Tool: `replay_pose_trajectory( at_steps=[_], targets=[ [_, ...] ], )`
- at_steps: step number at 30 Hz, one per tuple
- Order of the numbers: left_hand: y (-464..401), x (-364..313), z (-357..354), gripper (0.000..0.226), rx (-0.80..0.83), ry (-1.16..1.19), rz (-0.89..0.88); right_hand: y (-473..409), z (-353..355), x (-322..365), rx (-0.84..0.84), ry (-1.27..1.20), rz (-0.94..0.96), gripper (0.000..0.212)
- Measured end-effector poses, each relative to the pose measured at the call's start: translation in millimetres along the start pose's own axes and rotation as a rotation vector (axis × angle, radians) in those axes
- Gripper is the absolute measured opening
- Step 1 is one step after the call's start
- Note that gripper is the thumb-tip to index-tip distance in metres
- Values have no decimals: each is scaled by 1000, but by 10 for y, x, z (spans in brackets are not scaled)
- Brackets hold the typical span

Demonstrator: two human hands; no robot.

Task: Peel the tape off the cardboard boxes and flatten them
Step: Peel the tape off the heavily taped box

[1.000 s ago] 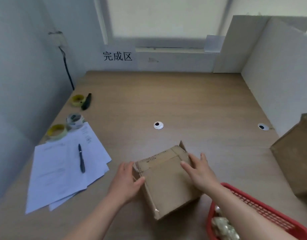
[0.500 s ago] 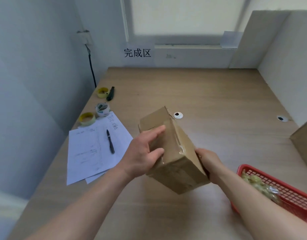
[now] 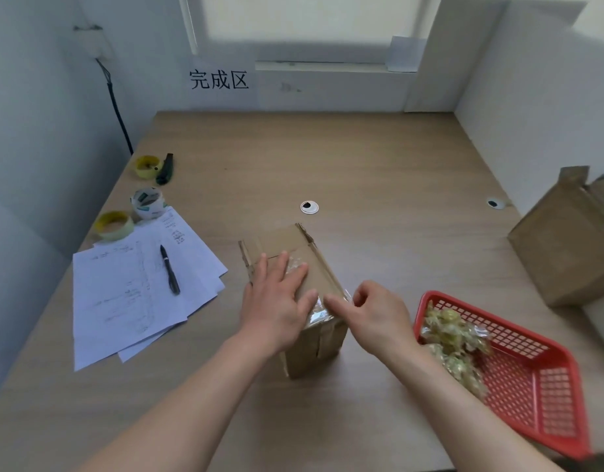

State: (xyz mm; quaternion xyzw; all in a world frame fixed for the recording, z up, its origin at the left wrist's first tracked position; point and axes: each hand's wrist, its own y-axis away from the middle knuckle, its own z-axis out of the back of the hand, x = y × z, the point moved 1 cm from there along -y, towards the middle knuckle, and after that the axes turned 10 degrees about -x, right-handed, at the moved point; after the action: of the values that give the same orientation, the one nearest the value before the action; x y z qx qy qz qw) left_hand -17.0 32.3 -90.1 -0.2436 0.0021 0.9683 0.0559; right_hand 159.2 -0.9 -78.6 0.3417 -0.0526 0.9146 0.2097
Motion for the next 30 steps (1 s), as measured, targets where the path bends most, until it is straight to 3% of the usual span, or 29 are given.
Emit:
replay_pose_trajectory(
  at_steps=[3,6,10,12,15,18,25,30],
  targets=[
    [18,-62,-18,57,-9,-38,4,-54,-22,11,-62,-11,156,40],
    [32,-19,-25,56,-12,-78,16,-36,-69,-1,-164,-1,305,34],
    [37,59,-8,58,-4,-61,97,53,-79,-67,-293,-295,120,29],
    [51,72,-22,58,-1,-67,77,69,-89,-55,-242,-394,23,24],
    [65,69,-43,58,-14,-79,44,-15,-55,9,-26,-398,-20,14],
    [75,54,-66,57,-21,-88,25,-120,-15,35,78,-253,29,28],
    [81,47,-86,56,-20,-127,21,-15,-78,73,-232,-19,362,33],
    [84,29,-115,56,-13,-113,27,122,-189,-3,-437,-103,369,32]
  ],
)
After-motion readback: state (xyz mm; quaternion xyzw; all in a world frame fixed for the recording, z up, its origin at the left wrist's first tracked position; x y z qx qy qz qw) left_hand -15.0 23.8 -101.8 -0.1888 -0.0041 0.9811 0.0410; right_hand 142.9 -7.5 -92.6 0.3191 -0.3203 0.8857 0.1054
